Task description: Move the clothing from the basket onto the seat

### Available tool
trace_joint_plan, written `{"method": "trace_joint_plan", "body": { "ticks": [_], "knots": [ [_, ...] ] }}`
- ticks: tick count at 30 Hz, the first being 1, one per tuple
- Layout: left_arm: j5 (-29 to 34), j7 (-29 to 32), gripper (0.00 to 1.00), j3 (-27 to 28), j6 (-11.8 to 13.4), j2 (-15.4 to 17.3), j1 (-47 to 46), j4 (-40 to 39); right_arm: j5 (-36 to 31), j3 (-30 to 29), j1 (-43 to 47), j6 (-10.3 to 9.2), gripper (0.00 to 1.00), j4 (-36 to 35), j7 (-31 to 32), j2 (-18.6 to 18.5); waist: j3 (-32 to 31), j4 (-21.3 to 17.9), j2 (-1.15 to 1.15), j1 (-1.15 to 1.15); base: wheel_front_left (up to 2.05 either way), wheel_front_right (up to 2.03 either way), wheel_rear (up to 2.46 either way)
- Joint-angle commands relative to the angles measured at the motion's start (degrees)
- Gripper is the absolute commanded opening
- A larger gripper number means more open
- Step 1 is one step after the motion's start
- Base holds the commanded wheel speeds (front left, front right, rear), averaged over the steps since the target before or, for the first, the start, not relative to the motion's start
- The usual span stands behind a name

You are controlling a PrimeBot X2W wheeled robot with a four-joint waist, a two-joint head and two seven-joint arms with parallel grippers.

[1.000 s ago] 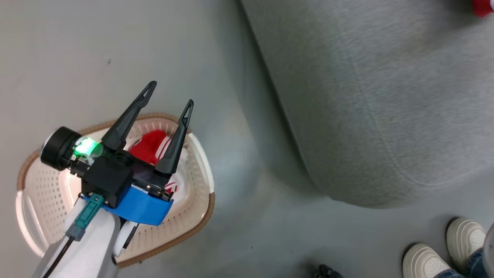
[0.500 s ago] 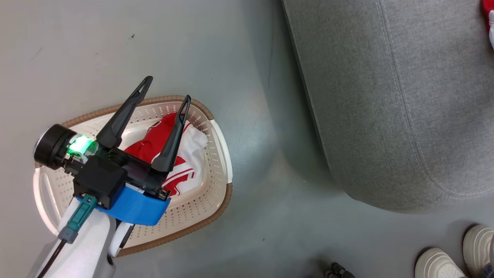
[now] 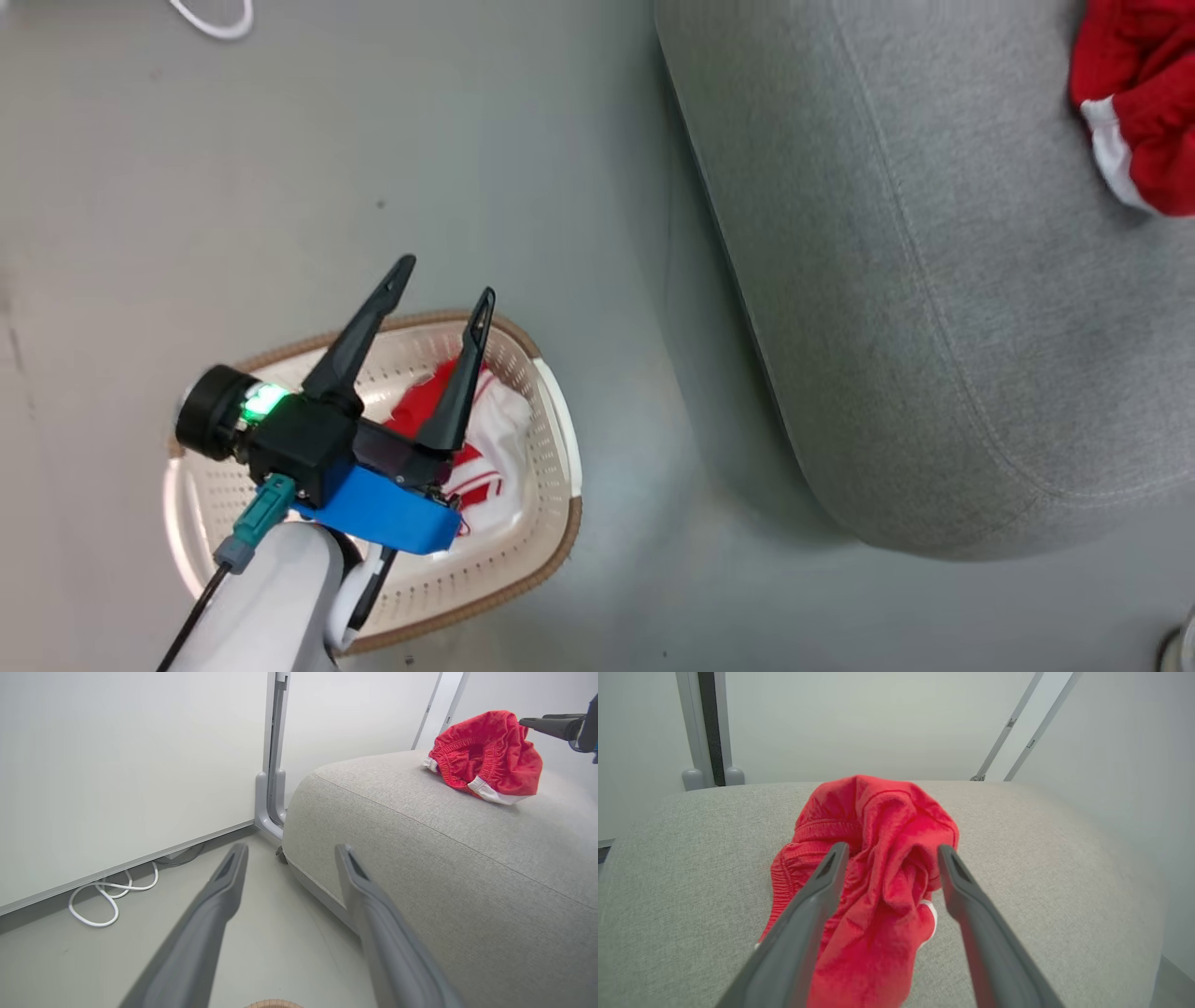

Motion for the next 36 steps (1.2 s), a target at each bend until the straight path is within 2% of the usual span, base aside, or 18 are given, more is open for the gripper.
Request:
{"method": "trace_joint_plan", "body": {
  "ticks": [1,7,13,14,20,28,36],
  "knots": [
    [-0.76,-0.40,1.00,0.35,-0.09,-0.95,1.07,1.52,-0.43,0.65,2.33,0.01,1.00,-0.49,-0.26,0.20,-6.10,2.06,0.00,0.00,0.00,0.00,0.00],
    [-1.84,-0.43,1.00,4.11,0.60,-4.60,5.24,4.58,1.81,3.82,9.45,0.01,1.00,-3.99,-0.44,2.83,-15.45,3.95,0.00,0.00,0.00,0.00,0.00],
    [-2.09,-0.45,1.00,8.31,0.33,-7.62,9.11,7.64,6.99,9.10,19.60,0.01,1.00,-13.49,-0.43,6.72,-22.27,6.34,0.00,0.00,0.00,0.00,0.00],
    [-2.09,-0.45,1.00,8.31,0.33,-7.62,9.11,7.64,6.99,9.10,19.60,0.01,1.00,-13.49,-0.43,6.72,-22.27,6.34,0.00,0.00,0.00,0.00,0.00],
    [-1.31,-0.46,1.00,12.57,0.45,-9.55,10.90,10.68,12.01,15.78,31.86,0.01,1.00,-24.54,-0.42,9.12,-26.61,9.17,0.00,0.00,0.00,0.00,0.00],
    [-0.61,-0.46,1.00,17.10,0.02,-10.90,13.16,13.80,16.43,21.64,46.88,0.01,1.00,-36.60,3.04,11.20,-31.21,13.79,0.00,0.00,0.00,0.00,0.00],
    [0.47,-0.46,1.00,18.77,-0.59,-11.12,14.71,15.29,21.76,25.91,54.32,0.01,1.00,-42.29,5.59,11.49,-32.42,17.66,0.00,0.00,0.00,0.00,0.00]
  ]
}}
